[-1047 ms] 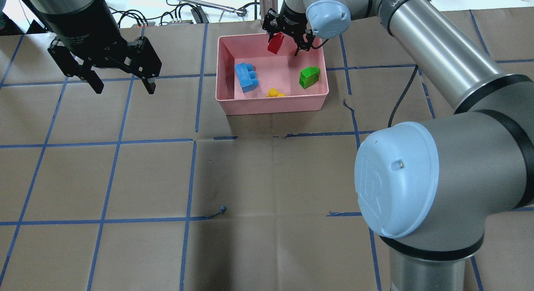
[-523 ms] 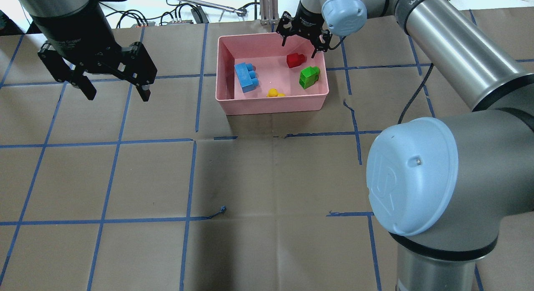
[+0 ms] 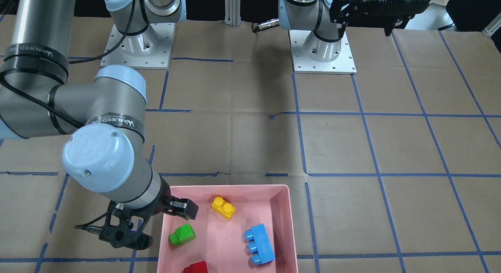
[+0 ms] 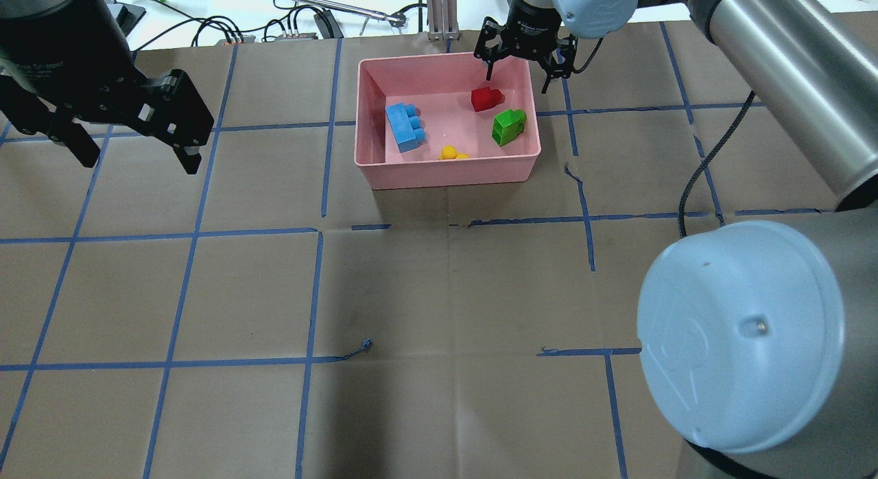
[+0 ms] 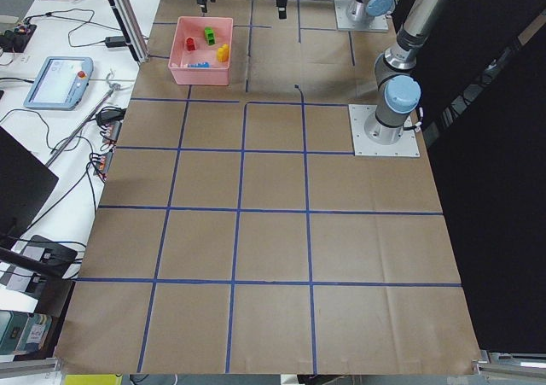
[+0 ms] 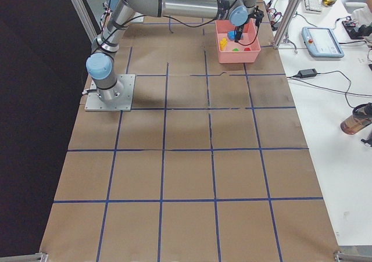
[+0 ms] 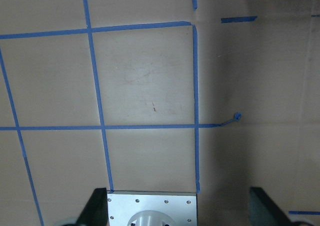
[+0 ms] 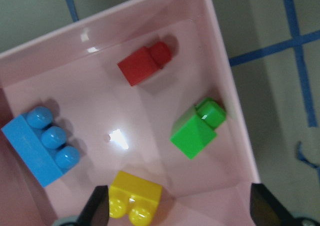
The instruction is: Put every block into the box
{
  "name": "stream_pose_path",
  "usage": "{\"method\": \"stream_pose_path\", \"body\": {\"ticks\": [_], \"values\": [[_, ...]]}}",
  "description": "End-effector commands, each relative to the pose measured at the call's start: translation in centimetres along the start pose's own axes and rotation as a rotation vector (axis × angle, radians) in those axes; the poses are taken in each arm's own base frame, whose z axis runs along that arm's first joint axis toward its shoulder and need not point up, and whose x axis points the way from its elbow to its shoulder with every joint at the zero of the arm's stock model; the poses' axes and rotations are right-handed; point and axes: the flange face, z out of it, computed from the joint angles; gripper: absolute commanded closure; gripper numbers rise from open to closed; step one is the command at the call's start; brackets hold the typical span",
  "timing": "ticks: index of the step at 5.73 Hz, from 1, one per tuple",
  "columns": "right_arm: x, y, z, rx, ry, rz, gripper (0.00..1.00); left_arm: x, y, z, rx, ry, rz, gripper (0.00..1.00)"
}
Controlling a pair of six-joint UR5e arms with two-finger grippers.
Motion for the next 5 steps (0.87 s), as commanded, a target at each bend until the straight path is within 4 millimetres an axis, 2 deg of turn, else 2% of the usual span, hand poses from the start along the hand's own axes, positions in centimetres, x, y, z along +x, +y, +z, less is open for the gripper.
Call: {"method": "stream_pose_path", "body": {"ticks": [1,2,3,4,5], "values": [[6.9,4.7,-6.8,0.002,0.088,-0.101,0.01,1.1,-4.4,2.4,0.077,0.081,0.005,0.00],[9.4,9.7,-8.5,-0.003,0.081,-0.127,0.01,2.4,-7.7,5.3,0.116,0.090,0.016,0.00],[10.8,15.4,-10.3,0.014,0.076,-0.131,0.00,2.9,-7.4,8.8,0.063,0.091,0.021,0.00],[10.8,17.8,-12.0,0.004,0.079,-0.138,0.00,3.2,-7.7,11.2,0.109,0.096,0.026,0.00],[10.8,18.1,-12.5,-0.010,0.077,-0.132,0.00,3.0,-8.1,11.5,0.123,0.110,0.006,0.00]]}}
